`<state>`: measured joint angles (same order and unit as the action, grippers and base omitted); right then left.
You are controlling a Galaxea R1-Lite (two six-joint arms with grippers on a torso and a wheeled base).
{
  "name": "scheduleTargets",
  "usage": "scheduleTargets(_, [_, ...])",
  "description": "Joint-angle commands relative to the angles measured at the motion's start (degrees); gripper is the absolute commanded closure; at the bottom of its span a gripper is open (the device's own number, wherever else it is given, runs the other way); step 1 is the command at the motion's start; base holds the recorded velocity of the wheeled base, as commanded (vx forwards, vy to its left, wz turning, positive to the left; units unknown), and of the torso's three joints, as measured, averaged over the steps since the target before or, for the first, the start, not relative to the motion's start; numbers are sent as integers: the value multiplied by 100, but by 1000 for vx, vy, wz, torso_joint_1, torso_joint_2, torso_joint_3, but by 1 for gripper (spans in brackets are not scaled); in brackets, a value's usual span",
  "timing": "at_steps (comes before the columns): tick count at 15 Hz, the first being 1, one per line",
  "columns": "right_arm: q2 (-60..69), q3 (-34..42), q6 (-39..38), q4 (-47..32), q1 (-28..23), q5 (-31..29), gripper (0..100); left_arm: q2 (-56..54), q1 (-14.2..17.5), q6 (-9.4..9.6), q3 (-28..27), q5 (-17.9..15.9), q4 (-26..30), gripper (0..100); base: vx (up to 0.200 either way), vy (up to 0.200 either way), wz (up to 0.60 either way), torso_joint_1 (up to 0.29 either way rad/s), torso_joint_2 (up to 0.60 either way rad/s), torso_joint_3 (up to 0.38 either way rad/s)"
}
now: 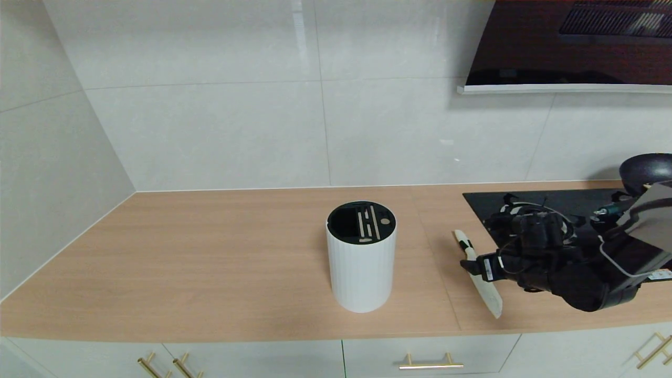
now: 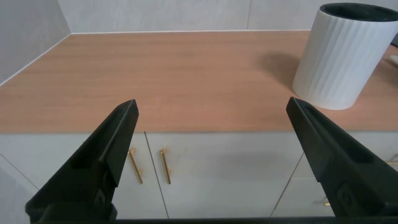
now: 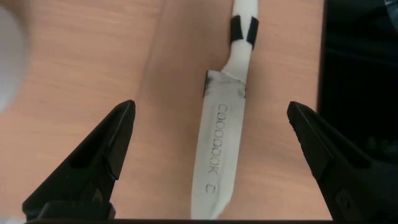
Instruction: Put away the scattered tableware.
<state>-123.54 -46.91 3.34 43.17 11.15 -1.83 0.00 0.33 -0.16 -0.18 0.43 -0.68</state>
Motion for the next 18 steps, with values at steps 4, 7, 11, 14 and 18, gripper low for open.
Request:
scheduleTargets(4, [-689, -82, 53, 385, -166, -2, 0, 0, 2, -2, 1, 1, -11, 0, 0, 0, 0, 0, 0, 0])
scheduleTargets(7, [-935, -125, 53, 842, -228, -2, 0, 0, 2, -2, 1, 1, -2, 0, 0, 0, 0, 0, 0, 0])
scheduleTargets(11, [-1128, -301, 18, 930, -237, 7, 0, 0, 2, -11, 1, 1, -2, 0, 0, 0, 0, 0, 0, 0])
scheduleTargets(14, [-1225, -372, -18, 939, -237, 16, 0, 0, 2, -11, 1, 1, -2, 0, 0, 0, 0, 0, 0, 0])
scheduleTargets(18, [-1331, -486, -237, 948, -263, 16, 0, 0, 2, -2, 1, 1, -2, 0, 0, 0, 0, 0, 0, 0])
